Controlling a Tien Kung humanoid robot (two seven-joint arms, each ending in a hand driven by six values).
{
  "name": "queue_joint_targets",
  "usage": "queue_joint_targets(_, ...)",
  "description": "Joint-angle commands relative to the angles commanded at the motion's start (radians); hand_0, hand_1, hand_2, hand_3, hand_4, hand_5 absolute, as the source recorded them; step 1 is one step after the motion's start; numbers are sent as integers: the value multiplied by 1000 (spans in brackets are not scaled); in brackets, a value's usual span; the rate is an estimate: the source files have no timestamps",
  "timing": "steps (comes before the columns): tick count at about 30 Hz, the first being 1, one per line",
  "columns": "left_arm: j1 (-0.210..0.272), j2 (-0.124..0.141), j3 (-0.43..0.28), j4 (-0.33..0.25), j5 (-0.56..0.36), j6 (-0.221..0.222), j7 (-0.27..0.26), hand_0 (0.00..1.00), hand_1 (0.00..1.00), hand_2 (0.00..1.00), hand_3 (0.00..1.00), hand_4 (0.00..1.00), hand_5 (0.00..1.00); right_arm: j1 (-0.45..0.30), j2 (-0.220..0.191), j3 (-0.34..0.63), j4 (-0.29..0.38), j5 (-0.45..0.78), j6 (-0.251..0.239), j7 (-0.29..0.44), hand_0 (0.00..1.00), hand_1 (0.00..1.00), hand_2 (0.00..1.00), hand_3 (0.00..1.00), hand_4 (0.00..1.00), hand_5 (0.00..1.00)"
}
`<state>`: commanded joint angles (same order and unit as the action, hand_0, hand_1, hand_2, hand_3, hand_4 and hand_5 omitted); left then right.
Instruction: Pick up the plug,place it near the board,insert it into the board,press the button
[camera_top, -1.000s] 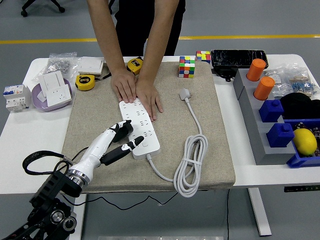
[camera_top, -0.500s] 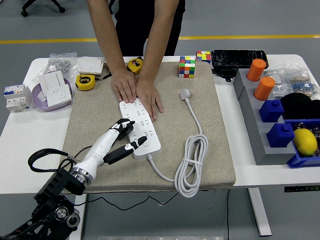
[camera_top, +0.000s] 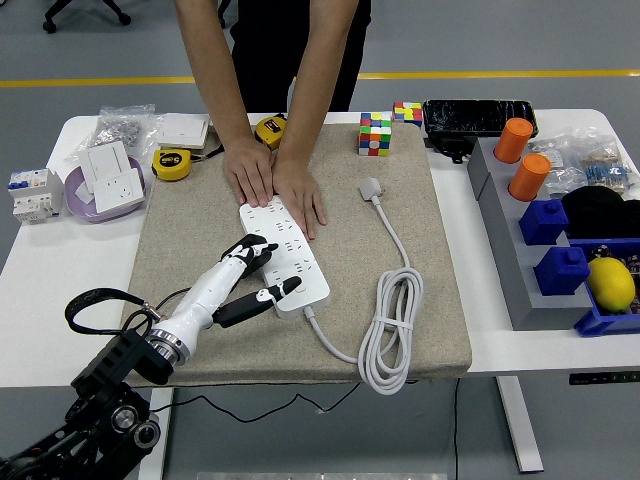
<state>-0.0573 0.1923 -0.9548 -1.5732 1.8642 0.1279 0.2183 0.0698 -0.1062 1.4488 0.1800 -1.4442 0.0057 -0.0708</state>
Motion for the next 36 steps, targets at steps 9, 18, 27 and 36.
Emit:
queue_joint_targets(9, -86, 23, 56, -3, 15, -32, 19, 998, 998, 967, 927, 998, 998, 5, -4, 2, 0, -2, 0, -1, 878, 731, 719, 729, 998, 686)
queue_joint_targets(18, -139, 31, 107, -9, 66, -57, 39, 998, 998, 968, 928, 998, 998, 9, -4, 2, 0, 1, -1, -1, 879, 731, 720, 728, 998, 686)
queue_joint_targets(27, -142, 28, 79, -50, 156, -13, 34, 998, 998, 962, 922, 998, 998, 10, -4, 3, 0, 3, 0, -1, 878, 731, 720, 728, 998, 685)
queue_joint_targets(36, -69, 27, 21, -201, 310, -63, 164, 998, 998, 967, 930, 998, 998, 9, -2, 5, 0, 2, 0, 0, 879, 730, 720, 728, 998, 685)
